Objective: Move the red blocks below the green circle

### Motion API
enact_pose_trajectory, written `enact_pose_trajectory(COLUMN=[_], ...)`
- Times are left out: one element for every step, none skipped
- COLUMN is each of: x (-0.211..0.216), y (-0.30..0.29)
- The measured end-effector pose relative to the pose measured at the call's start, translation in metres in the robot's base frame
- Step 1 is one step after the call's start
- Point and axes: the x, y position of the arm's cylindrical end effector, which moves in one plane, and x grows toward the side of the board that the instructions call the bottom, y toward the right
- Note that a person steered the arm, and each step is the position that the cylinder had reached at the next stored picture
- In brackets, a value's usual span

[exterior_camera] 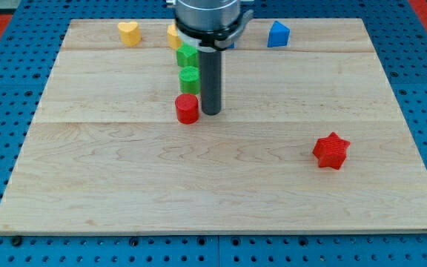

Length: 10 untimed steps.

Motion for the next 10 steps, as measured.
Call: enact_pose_trajectory(x=[-0.001,0.015,0.085,0.105,0.101,0.143,0.130,0.096,0.101,0.106], y=[0.080,0.204,0.178,0.082,0.051,0.079,-0.002,-0.048,-0.022,0.001])
